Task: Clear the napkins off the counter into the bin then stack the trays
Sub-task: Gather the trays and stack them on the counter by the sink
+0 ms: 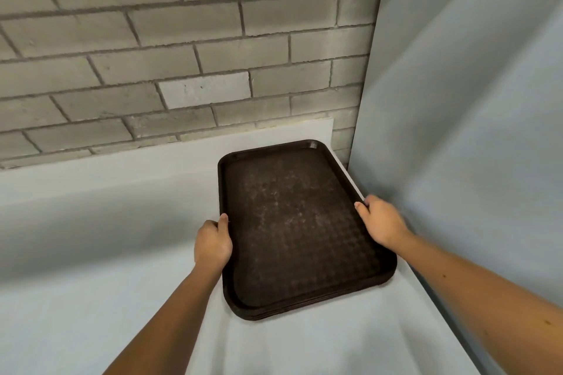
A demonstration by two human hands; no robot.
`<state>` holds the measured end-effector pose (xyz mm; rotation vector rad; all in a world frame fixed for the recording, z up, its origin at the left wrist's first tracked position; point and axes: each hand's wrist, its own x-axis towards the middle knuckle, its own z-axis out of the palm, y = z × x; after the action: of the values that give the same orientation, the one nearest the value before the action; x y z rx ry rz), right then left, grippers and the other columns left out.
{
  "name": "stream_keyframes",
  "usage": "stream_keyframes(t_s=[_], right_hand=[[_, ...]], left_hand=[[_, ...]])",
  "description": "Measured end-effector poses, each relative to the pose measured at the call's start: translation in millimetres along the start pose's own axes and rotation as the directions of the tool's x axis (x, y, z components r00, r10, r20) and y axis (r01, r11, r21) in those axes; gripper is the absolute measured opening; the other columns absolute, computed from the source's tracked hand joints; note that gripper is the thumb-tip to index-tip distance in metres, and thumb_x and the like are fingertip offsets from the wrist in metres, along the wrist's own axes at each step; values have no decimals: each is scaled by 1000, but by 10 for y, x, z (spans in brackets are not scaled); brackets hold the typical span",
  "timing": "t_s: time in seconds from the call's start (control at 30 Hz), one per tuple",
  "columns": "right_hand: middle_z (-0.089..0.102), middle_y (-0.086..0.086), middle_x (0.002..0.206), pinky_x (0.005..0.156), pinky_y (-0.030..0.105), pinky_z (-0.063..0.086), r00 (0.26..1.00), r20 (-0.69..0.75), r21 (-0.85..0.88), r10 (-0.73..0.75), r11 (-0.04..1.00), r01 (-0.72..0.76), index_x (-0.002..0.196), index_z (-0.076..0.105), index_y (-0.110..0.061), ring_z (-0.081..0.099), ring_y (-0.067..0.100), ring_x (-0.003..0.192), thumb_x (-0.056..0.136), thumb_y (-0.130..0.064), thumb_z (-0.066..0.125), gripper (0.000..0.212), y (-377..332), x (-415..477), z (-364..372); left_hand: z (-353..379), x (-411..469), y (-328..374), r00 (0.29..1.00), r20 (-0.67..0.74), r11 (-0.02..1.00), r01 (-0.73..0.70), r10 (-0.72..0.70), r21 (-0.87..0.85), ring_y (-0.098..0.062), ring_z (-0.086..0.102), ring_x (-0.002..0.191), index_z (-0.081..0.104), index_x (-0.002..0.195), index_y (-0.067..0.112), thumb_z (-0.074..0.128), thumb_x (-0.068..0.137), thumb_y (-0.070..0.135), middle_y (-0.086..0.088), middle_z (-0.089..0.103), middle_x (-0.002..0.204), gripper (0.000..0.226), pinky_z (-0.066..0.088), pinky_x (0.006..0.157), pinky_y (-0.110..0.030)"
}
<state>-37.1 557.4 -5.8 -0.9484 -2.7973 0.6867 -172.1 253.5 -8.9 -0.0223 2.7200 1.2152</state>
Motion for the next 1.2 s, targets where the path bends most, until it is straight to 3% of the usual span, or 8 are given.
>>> stream_keyframes(t_s=[0.27,0.43,0.57,0.83,1.2], right_hand=[[62,6,88,65,33,41,999,-10,7,36,999,-36,93,52,-15,56,27,79,101,-39,39,29,121,16,115],[65,7,105,74,33,43,998,-34,155,58,987,-52,116,56,-14,60,27,93,102,-40,34,37,170,-16,122],[63,10,114,80,34,45,997,-74,113,-9,993,18,117,56,-11,59,29,99,103,-27,34,30,165,-25,133],[62,12,118,86,39,48,997,-78,76,-29,996,35,121,55,-10,59,31,103,103,-26,34,32,216,23,80],[62,11,113,78,32,44,995,-87,34,-44,998,47,119,56,-10,59,29,98,104,-26,33,33,265,77,72]], left_hand=[[85,34,5,997,76,1000,9,-10,21,-24,54,85,51,100,9,26,105,40,-10,56,97,40,46,79,-37],[100,24,-21,999,52,995,21,-16,-99,-26,55,85,56,101,4,30,104,40,-13,60,96,44,43,75,-38],[163,5,-23,1000,-6,994,6,-7,-106,-27,55,84,55,99,5,30,104,39,-14,59,95,42,42,75,-38],[241,46,42,1000,-11,994,-17,16,-103,-28,54,85,55,103,1,31,105,38,-15,58,96,44,42,76,-39],[306,31,95,1000,-13,991,11,-12,-133,-26,54,86,56,108,1,31,105,38,-14,59,99,44,41,77,-37]])
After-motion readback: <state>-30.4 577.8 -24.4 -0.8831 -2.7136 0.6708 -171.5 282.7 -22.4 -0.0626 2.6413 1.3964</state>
